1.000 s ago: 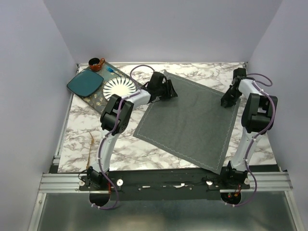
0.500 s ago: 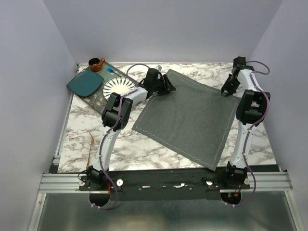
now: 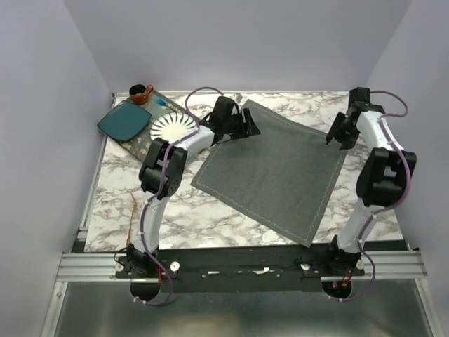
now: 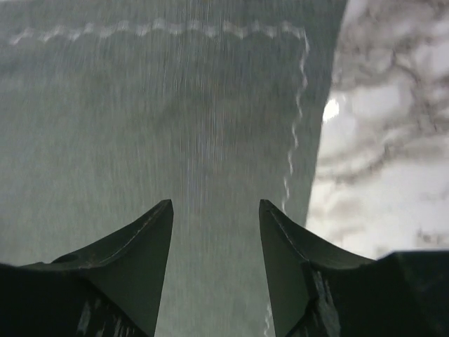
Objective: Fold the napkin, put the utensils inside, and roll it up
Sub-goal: Flatten the napkin out
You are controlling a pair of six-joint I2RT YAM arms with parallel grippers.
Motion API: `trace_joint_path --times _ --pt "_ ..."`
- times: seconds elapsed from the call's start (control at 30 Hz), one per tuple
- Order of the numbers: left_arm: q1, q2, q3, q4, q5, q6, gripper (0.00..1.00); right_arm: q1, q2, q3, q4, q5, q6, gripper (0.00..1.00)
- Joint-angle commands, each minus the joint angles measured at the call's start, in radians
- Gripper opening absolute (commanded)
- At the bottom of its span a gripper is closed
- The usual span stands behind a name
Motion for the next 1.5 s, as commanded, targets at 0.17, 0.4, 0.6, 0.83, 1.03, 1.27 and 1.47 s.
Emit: trace_joint_path --times 0.17,0.4,0.6,0.83,1.03,1.27,1.47 --pt "-0.004 -0.279 -0.310 -0.066 -0.100 0.095 0.57 0.084 -0.391 -0.497 0.132 -0.088 0.006 0.53" --pt "-0.004 -0.362 -0.523 -0.048 -0.158 0.111 0.43 0.138 -0.454 -0.691 0.196 -0.086 0.011 0.29" --pt "-0.004 -0.440 -0.664 -0.049 -0.203 0.063 0.37 0.138 -0.425 -0.788 0.222 -0.060 0.061 0.28" --pt "-0.005 -0.566 -0.862 -0.042 -0.267 0.035 0.35 0.123 -0.403 -0.818 0.199 0.069 0.101 0.28" --pt "-0.016 -0.654 -0.916 -0.039 -0.244 0.035 0.36 0.052 -0.311 -0.776 0.164 0.081 0.083 0.28" --pt "-0.036 -0.645 -0.781 -0.085 -0.193 0.074 0.43 0.052 -0.374 -0.700 0.141 0.125 0.051 0.33" --pt "-0.033 -0.562 -0.735 -0.060 -0.180 0.048 0.43 0.052 -0.380 -0.663 0.169 -0.005 0.072 0.46"
